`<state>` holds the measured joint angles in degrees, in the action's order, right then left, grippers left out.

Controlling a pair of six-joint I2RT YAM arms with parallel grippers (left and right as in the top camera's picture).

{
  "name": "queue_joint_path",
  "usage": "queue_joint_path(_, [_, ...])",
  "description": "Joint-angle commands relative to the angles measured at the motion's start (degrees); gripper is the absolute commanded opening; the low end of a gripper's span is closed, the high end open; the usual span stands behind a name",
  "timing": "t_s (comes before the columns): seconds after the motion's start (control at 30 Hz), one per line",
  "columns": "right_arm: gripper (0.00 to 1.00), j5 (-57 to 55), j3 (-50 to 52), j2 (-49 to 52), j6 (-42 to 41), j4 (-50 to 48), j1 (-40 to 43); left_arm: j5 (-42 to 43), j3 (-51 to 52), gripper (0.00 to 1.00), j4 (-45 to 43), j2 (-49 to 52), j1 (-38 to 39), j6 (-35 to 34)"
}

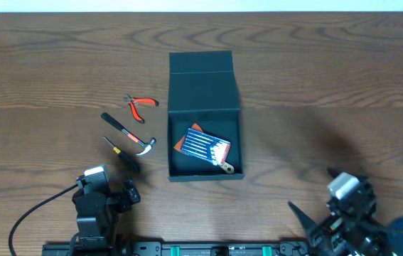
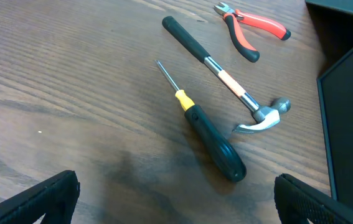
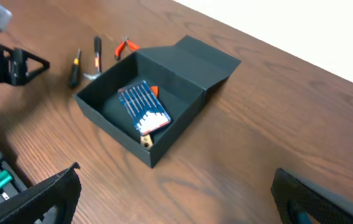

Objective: Pack container
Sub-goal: 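Reach the left gripper toward the yellow-black screwdriver on the left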

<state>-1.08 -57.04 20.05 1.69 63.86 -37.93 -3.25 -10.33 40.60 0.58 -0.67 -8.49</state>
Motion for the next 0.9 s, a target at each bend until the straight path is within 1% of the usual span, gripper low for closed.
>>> queue_joint_path(0.0, [0.99, -0.3, 0.6, -1.0, -2.5, -0.2, 0.2, -0.4, 0.0, 0.99, 0.1, -0.3, -0.3, 1.0])
queue_joint_path(0.27, [0.99, -0.6, 0.6, -1.0, -2.5, 1.0, 0.2, -0.4, 0.0, 0.99, 0.1, -0.3, -0.3, 1.0])
queue_joint_path(0.6, [0.99, -0.6, 0.6, -1.0, -2.5, 7.8, 0.2, -0.4, 0.0, 0.99, 0.1, -0.3, -0.3, 1.0])
queue_joint_path(0.87, [0.99, -0.6, 0.6, -1.0, -2.5, 8.0, 0.2, -0.4, 0.0, 0.99, 0.1, -0.3, -0.3, 1.0])
